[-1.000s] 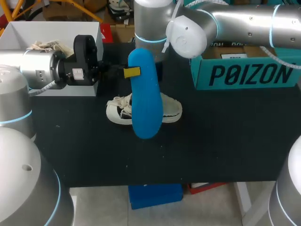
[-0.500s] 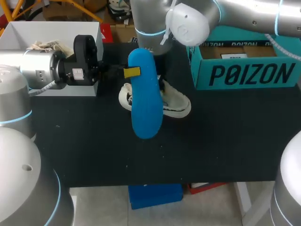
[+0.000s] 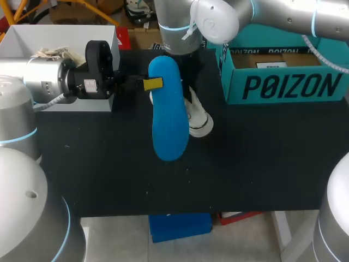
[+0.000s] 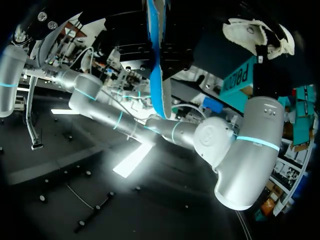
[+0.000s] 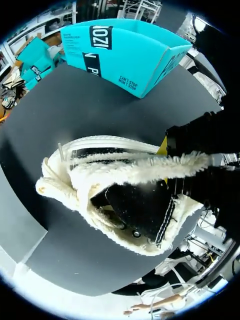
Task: Take the shoe out of the shoebox, open the shoe tongue, remove and reinsert the insole, then place the shoe into the shoebox
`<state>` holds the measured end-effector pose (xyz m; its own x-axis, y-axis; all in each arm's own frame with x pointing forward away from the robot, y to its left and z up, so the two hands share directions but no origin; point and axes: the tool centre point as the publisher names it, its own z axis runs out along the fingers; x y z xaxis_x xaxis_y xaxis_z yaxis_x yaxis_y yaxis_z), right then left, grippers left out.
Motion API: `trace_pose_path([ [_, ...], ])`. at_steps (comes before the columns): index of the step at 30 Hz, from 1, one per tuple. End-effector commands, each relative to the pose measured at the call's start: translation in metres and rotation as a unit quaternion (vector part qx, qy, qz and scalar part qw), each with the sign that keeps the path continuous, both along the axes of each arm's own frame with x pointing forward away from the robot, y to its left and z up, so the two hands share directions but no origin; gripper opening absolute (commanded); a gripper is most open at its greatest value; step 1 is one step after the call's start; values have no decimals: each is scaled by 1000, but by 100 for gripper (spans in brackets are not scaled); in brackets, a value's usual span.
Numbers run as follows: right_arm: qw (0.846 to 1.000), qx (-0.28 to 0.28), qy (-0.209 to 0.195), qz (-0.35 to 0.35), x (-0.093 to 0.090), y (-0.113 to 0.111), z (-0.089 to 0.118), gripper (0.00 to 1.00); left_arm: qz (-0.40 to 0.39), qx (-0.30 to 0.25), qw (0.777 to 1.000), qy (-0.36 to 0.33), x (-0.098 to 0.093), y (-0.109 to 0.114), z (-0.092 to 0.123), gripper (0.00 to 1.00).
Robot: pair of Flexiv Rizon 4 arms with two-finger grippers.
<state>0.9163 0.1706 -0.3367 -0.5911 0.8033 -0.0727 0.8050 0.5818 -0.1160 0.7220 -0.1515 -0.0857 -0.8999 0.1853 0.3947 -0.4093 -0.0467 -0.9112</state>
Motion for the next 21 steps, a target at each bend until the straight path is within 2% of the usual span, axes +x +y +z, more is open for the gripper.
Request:
trace_pose_path([
  [1, 991, 31, -11, -133, 0, -5, 2, 0, 3, 0, 1000, 0, -1, -2, -1, 0],
  [10, 969, 52, -5, -240, -6, -8, -8, 0, 3, 0, 1000, 0, -1, -2, -1, 0],
  [21, 964, 58, -14, -261, -19, -6, -20, 0, 3, 0, 1000, 0, -1, -2, -1, 0],
])
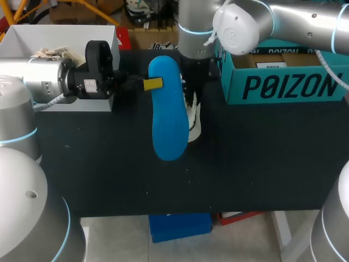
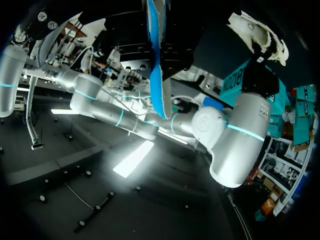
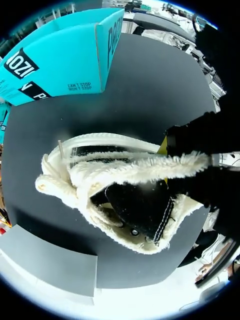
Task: Take the shoe out of the shoebox, open the shoe tongue, remove and reinsert the insole, then place the shoe into the shoebox
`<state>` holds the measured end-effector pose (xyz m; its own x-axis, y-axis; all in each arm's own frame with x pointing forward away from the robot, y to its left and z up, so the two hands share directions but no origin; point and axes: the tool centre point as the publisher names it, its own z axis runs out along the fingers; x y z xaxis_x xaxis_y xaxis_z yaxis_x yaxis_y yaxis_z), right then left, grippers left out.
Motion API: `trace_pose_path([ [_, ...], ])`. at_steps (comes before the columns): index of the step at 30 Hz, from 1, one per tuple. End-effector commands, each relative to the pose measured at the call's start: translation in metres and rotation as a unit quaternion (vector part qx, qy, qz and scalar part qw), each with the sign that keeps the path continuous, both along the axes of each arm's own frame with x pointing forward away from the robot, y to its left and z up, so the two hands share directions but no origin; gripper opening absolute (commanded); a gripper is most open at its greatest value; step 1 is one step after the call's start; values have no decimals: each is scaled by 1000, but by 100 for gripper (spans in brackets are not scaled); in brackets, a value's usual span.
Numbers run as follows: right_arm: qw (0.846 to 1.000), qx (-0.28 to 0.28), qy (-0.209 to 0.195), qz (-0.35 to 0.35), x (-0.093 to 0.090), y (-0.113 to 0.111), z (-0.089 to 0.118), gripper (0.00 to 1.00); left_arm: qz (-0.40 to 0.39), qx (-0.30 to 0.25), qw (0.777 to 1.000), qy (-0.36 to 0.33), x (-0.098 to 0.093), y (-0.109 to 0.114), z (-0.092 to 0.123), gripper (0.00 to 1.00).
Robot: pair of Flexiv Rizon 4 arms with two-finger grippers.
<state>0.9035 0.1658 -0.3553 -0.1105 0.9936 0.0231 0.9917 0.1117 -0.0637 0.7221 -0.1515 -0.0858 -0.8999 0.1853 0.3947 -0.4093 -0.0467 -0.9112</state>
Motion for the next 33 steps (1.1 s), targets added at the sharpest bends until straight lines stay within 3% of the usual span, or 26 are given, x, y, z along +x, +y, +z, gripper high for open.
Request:
trace_pose_path([
  [1, 1000, 5, -6, -7, -7, -1, -2, 0, 3, 0, 1000, 0, -1, -2, -1, 0],
  [13, 998, 24, -1, -55, -18, -1, -15, 0, 3, 0, 1000, 0, -1, -2, -1, 0],
  [33, 998, 45, 6, -34, -37, 5, -54, 0, 3, 0, 1000, 0, -1, -2, -1, 0],
])
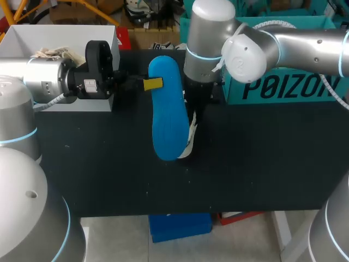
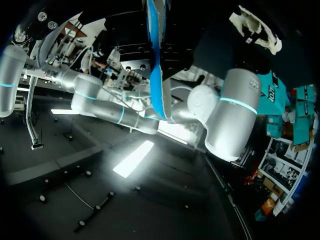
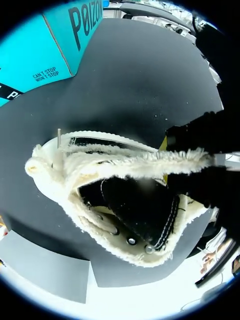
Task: Take the shoe out of the shoebox, open the shoe tongue, remove and reinsert the insole, then place the shoe into the shoebox
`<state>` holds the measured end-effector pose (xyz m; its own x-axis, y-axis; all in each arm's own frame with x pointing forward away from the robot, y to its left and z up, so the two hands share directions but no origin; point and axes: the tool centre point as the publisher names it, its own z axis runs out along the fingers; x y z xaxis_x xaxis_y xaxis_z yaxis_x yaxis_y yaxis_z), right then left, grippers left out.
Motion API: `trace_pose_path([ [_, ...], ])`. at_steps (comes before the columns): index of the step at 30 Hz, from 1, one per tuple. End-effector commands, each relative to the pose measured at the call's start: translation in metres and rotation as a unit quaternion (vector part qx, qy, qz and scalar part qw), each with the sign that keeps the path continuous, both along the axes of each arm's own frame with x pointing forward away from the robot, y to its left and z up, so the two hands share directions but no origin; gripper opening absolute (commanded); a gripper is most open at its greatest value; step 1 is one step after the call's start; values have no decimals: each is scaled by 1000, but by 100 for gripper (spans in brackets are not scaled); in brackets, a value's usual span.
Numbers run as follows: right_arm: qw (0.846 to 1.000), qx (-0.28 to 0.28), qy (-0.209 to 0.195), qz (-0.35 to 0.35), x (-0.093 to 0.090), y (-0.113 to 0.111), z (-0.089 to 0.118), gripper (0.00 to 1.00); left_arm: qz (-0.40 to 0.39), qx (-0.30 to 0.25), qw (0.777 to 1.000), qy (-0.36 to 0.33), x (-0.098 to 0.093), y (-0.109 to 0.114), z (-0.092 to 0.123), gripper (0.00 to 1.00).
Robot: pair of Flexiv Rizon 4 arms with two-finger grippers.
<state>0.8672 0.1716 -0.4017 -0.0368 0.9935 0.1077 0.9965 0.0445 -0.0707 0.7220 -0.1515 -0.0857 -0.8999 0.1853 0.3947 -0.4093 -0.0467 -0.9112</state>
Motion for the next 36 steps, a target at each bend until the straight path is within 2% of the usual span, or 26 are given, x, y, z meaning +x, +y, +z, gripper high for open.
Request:
trace_pose_path([
  [1, 1000, 1, -3, 3, -1, -2, -8, 0, 3, 0, 1000, 0, -1, -2, -1, 0],
  [6, 1000, -5, -7, 8, -3, -5, -13, 0, 3, 0, 1000, 0, -1, -2, -1, 0],
  [7, 1000, -5, -7, 10, -3, -6, -13, 16, 3, 0, 1000, 0, -1, -2, -1, 0],
  [8, 1000, -9, -8, 13, -4, -6, -13, 41, 3, 0, 1000, 0, -1, -2, -1, 0],
  [9, 1000, -10, -9, 14, -4, -6, -12, 88, 3, 0, 1000, 0, -1, -2, -1, 0],
  [10, 1000, -10, -9, 15, -5, -6, -11, 100, 3, 0, 1000, 0, -1, -2, -1, 0],
  [20, 1000, -15, -20, 17, 0, -12, 9, 100, 3, 0, 1000, 0, -1, -2, -1, 0],
  [27, 999, -16, -33, 21, 2, -23, 30, 100, 3, 0, 1000, 0, -1, -2, -1, 0],
  [36, 997, -9, -64, 49, -13, -35, 69, 100, 3, 0, 1000, 0, -1, -2, -1, 0],
])
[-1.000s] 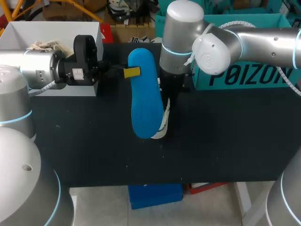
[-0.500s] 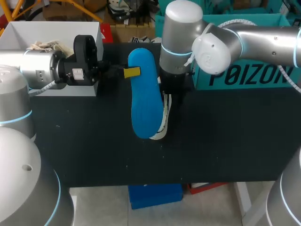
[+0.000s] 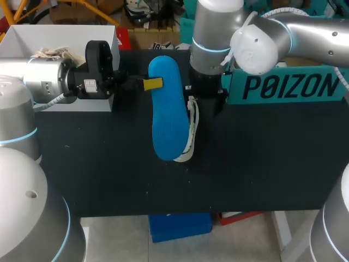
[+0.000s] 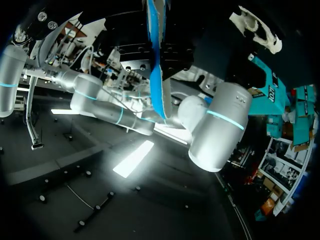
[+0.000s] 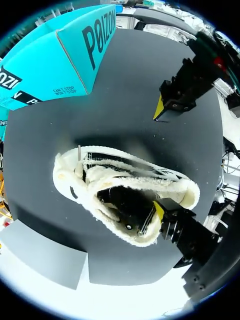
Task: Take the shoe out of the shoebox, open the shoe tongue, remove and reinsert the insole, then place the shoe into the shoebox
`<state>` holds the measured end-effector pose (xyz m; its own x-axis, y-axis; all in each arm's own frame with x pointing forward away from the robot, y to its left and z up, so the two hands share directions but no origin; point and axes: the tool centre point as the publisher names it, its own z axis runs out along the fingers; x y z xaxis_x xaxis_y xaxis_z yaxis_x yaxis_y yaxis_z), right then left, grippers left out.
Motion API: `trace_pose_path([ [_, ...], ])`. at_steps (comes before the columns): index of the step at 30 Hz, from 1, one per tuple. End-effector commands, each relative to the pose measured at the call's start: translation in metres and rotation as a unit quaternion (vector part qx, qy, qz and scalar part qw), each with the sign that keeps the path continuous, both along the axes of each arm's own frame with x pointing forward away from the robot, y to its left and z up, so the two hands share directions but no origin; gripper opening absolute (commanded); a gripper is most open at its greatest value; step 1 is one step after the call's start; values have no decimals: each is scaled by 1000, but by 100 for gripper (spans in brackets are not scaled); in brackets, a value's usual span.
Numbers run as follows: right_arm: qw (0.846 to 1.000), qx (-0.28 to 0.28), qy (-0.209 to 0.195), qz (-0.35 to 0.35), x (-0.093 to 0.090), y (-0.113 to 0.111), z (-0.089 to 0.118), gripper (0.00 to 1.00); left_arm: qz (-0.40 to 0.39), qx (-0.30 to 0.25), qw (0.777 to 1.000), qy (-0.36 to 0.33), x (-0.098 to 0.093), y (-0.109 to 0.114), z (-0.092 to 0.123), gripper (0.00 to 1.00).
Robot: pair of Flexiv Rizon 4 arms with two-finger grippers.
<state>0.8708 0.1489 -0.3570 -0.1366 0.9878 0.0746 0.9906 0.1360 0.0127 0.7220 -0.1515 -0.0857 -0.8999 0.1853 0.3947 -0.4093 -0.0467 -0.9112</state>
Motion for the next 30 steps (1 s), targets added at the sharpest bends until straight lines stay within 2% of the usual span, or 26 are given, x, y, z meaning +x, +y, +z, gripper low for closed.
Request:
trace_pose_path([
  [1, 1000, 8, -24, 6, -18, -14, 29, 100, 3, 0, 1000, 0, -1, -2, -1, 0],
  [7, 999, 23, -44, 19, -31, -26, 53, 100, 3, 0, 1000, 0, -1, -2, -1, 0],
  [14, 995, 90, -39, 24, -43, -42, 72, 100, 3, 0, 1000, 0, -1, -2, -1, 0],
  [15, 993, 114, -34, 25, -44, -45, 74, 100, 3, 0, 1000, 0, -1, -2, -1, 0],
  [19, 983, 178, -26, 33, -46, -47, 78, 100, 3, 0, 1000, 0, -1, -2, -1, 0],
  [30, 961, 274, -25, 33, -46, -37, 75, 100, 3, 0, 1000, 0, -1, -2, -1, 0],
])
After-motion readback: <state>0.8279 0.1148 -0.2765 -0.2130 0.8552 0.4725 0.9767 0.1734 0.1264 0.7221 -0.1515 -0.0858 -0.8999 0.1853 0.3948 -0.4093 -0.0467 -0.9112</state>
